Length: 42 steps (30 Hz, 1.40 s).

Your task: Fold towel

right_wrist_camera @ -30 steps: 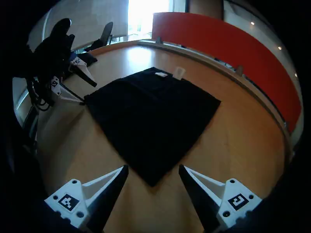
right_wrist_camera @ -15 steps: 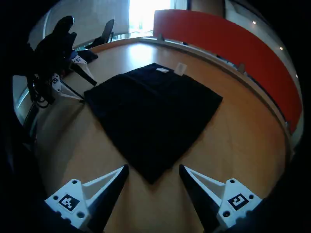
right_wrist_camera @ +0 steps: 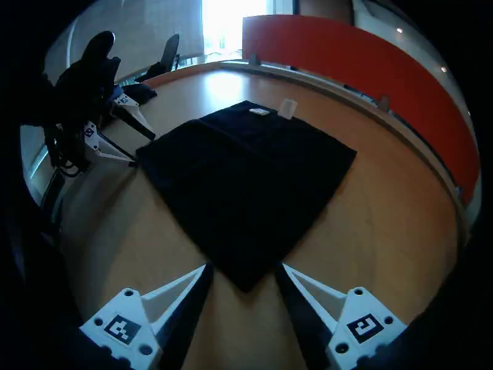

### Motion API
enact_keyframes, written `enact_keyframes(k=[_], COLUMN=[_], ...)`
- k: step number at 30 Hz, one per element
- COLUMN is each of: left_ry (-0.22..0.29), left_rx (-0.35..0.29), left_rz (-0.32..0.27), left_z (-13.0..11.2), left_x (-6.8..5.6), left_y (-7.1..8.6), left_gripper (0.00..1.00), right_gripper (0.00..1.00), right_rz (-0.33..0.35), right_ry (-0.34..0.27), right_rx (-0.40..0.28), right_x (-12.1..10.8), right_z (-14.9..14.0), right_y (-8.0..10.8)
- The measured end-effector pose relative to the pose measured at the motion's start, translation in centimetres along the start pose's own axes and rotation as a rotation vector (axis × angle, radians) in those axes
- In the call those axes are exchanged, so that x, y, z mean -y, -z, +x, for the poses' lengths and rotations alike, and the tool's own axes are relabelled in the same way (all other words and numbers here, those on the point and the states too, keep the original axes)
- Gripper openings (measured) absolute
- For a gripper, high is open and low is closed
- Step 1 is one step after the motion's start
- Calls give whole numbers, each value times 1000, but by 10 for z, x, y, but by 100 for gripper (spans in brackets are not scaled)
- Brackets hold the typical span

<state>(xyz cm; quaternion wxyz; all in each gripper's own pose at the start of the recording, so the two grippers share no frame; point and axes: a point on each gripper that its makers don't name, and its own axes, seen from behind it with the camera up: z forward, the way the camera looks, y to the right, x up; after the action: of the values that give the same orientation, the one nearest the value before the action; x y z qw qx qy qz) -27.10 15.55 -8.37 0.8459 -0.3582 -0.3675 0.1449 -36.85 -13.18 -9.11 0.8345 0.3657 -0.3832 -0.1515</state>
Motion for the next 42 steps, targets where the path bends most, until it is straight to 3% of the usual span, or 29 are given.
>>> enact_keyframes(k=[5,11,15,19,27,42], left_ry=[-7,0,3,6,23,64], left_rx=[9,10,15,21,26,44], left_rz=[-5,-4,-2,1,20,27], left_z=[1,1,1,1,3,5], left_x=[-3,-6,-6,-5,-3,-5], left_y=[0,0,0,0,-1,1], left_gripper=[79,72,69,64,23,18], right_gripper=[57,45,26,24,21,16], right_rz=[5,0,-2,-4,-6,-13], right_ry=[4,-6,-9,-12,-17,-16], right_rx=[1,3,4,6,10,-3], right_x=[3,1,1,1,1,4], right_z=[1,0,1,1,2,11], right_y=[-1,0,-1,-1,-2,3])
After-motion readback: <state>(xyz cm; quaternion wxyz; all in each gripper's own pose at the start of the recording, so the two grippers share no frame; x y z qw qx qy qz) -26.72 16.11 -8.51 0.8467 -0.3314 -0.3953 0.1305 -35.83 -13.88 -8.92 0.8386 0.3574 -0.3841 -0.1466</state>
